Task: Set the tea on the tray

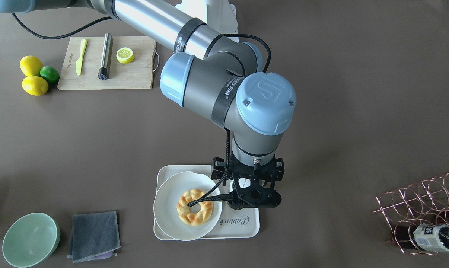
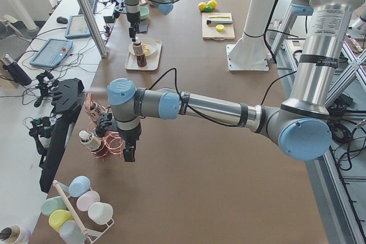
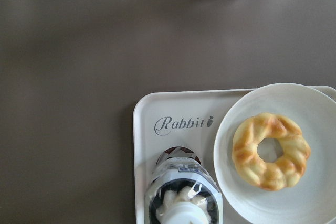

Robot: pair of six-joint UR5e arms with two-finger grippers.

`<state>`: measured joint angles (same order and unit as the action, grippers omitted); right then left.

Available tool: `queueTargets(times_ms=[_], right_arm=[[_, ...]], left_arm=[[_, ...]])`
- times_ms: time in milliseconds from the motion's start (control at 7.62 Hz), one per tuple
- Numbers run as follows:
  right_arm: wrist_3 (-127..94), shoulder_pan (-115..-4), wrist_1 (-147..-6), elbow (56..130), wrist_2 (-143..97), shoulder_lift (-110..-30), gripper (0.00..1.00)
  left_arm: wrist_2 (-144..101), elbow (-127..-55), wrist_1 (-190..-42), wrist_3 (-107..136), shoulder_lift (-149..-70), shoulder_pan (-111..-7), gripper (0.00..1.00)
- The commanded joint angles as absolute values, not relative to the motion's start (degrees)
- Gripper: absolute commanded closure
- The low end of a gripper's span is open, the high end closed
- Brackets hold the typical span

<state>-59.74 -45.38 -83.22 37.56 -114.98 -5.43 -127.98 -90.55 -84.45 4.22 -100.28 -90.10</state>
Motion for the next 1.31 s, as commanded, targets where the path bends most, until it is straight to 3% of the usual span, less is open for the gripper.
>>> queueTargets(times_ms=[0, 131, 525, 787, 919, 1181], right_arm=[[-59.3, -48.2, -92.6, 46.3, -119.0, -7.2, 0.01], [-55.4, -48.9, -102.4, 56.6, -120.8, -11.1, 0.01], [-44.2, -52.2, -127.0, 72.3, -120.8, -15.4, 0.00], [-29.9, -58.1, -135.5, 93.3, -121.0, -32.8, 0.00], [-25.9, -60.4, -138.5, 99.4, -121.0, -39.4, 0.00], [-13.1, -66.5, -139.6, 104.7, -120.1, -50.2, 0.00]], left_arm=[[-128.4, -90.8, -84.4, 4.2, -100.5, -90.1, 0.02], [-128.4, -91.1, -84.3, 4.2, -100.0, -90.1, 0.02], [-128.3, -91.4, -84.3, 4.2, -99.7, -90.2, 0.02], [-128.3, -91.4, -84.3, 4.2, -99.6, -90.3, 0.02], [-128.1, -91.3, -84.3, 4.2, -99.4, -90.3, 0.02], [-127.8, -91.8, -84.4, 4.2, -98.4, -90.2, 0.02]])
